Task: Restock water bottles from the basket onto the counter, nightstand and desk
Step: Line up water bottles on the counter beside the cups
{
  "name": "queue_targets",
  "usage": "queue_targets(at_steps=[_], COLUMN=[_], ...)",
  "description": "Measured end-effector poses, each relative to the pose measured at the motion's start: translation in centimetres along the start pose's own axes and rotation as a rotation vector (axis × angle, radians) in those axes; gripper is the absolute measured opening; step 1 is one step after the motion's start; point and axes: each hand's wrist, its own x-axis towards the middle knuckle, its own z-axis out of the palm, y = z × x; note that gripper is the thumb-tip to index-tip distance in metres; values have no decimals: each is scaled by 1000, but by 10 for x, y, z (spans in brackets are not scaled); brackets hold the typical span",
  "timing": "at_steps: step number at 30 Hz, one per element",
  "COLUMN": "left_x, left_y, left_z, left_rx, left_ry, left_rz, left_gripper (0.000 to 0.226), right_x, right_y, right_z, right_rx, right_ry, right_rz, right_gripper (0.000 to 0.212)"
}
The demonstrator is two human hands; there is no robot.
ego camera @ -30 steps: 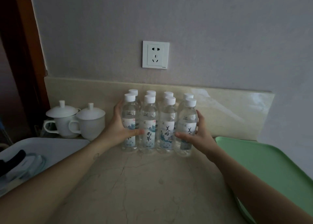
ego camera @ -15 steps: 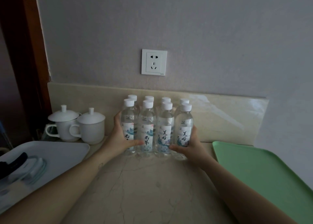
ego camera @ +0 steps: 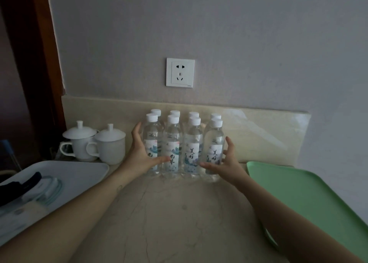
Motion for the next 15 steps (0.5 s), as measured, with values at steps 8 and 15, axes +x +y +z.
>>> queue_targets(at_steps=[8,15], left_x=[-20,-53], left_y=[33,86], left_z=[-5,-9], left_rx=[105,90], left_ry=[84,112], left_rz=[-10,17], left_gripper=[131,120], right_x=[-34,-95], right_y=[-27,-46], right_z=[-10,-28], right_rx=[-231,-251], right_ry=[119,274], right_rz=[-46,-74], right_gripper=[142,110])
